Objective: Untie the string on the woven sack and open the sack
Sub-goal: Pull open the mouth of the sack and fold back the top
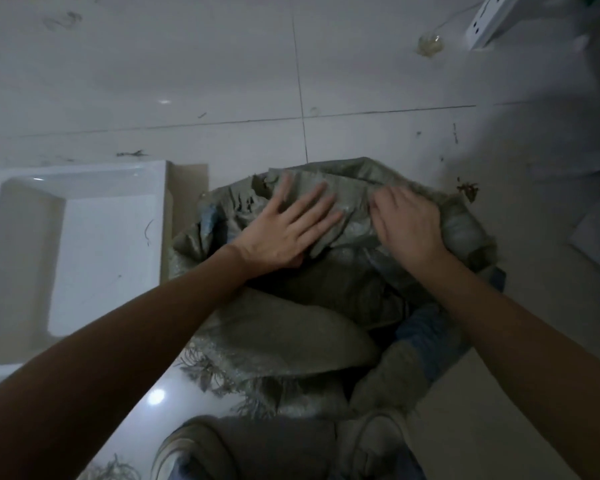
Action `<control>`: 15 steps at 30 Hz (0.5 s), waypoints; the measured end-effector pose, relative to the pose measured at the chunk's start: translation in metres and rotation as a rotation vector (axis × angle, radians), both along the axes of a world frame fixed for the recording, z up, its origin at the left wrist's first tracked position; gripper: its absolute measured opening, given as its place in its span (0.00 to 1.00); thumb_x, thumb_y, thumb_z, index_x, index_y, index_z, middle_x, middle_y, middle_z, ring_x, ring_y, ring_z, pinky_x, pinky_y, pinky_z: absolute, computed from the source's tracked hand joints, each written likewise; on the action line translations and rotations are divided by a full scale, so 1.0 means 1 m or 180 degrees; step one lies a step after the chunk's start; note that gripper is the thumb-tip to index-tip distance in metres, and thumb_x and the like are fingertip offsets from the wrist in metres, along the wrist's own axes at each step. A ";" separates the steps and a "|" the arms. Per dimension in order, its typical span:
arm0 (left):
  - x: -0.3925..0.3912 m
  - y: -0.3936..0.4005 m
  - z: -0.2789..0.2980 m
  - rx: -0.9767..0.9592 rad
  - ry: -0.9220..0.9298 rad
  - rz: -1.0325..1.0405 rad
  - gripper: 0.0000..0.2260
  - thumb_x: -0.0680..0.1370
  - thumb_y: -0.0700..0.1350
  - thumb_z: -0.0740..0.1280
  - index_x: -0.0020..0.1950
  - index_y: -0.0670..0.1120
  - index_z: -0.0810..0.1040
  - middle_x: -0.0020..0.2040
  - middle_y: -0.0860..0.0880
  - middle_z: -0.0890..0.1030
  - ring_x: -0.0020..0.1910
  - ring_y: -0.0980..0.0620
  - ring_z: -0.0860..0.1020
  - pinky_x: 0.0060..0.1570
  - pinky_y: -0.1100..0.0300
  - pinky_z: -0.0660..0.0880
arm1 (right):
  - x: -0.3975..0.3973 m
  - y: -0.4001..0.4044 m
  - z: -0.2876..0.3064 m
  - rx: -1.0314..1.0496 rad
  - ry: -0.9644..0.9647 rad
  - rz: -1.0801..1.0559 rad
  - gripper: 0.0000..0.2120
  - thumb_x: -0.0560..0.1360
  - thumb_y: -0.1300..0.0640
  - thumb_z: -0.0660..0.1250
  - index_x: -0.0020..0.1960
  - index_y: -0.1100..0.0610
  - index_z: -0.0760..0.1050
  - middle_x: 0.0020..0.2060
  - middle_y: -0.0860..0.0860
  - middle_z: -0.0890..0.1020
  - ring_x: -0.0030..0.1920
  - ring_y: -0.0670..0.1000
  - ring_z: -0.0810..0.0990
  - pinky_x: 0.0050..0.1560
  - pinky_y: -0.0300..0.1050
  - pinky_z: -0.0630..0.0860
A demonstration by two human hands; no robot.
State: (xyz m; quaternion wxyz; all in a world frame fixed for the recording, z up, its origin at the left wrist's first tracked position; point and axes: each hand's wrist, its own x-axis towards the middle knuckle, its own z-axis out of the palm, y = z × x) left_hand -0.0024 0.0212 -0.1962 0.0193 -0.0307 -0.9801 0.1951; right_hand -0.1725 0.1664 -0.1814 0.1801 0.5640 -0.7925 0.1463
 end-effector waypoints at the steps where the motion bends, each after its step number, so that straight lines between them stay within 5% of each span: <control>1: 0.000 -0.003 0.002 -0.0004 -0.0245 0.0274 0.48 0.68 0.63 0.67 0.77 0.42 0.46 0.76 0.39 0.60 0.75 0.38 0.59 0.68 0.31 0.54 | 0.004 0.000 0.000 0.0079 -0.0220 -0.0016 0.07 0.71 0.59 0.63 0.38 0.63 0.74 0.29 0.58 0.78 0.29 0.57 0.78 0.26 0.42 0.71; 4: -0.002 -0.006 0.007 -0.0065 -0.1055 0.0780 0.53 0.69 0.70 0.61 0.75 0.41 0.33 0.79 0.40 0.44 0.77 0.36 0.45 0.69 0.28 0.47 | 0.018 -0.001 -0.004 0.0915 -0.0858 -0.0232 0.30 0.70 0.41 0.57 0.55 0.66 0.75 0.47 0.63 0.82 0.48 0.61 0.81 0.48 0.53 0.77; 6: -0.006 -0.003 0.007 -0.0121 -0.1301 0.0811 0.51 0.72 0.68 0.59 0.75 0.40 0.32 0.78 0.40 0.41 0.77 0.37 0.43 0.68 0.29 0.45 | 0.027 -0.002 -0.011 0.2132 -0.0750 -0.0352 0.46 0.66 0.30 0.58 0.70 0.64 0.64 0.66 0.63 0.73 0.68 0.63 0.69 0.69 0.65 0.59; 8: -0.010 0.000 0.007 -0.0002 -0.1351 0.0966 0.41 0.78 0.59 0.56 0.75 0.41 0.32 0.78 0.39 0.46 0.77 0.36 0.48 0.70 0.32 0.50 | 0.034 -0.003 -0.022 0.2820 -0.0461 -0.0398 0.54 0.64 0.28 0.62 0.75 0.63 0.52 0.73 0.62 0.63 0.74 0.64 0.58 0.71 0.69 0.46; 12: -0.013 -0.004 0.014 0.0731 -0.1092 0.1385 0.28 0.82 0.43 0.52 0.77 0.41 0.41 0.67 0.38 0.70 0.65 0.39 0.71 0.60 0.49 0.69 | 0.031 -0.012 -0.033 0.2496 -0.0592 -0.0865 0.43 0.71 0.40 0.67 0.73 0.64 0.54 0.68 0.64 0.68 0.69 0.63 0.67 0.69 0.67 0.55; 15: -0.008 -0.022 0.027 0.1334 -0.0710 0.1656 0.23 0.80 0.43 0.57 0.74 0.43 0.59 0.63 0.39 0.76 0.59 0.40 0.76 0.53 0.49 0.73 | 0.013 -0.017 -0.025 0.1381 -0.1797 -0.1221 0.28 0.73 0.56 0.67 0.67 0.66 0.62 0.61 0.64 0.73 0.58 0.63 0.75 0.57 0.54 0.72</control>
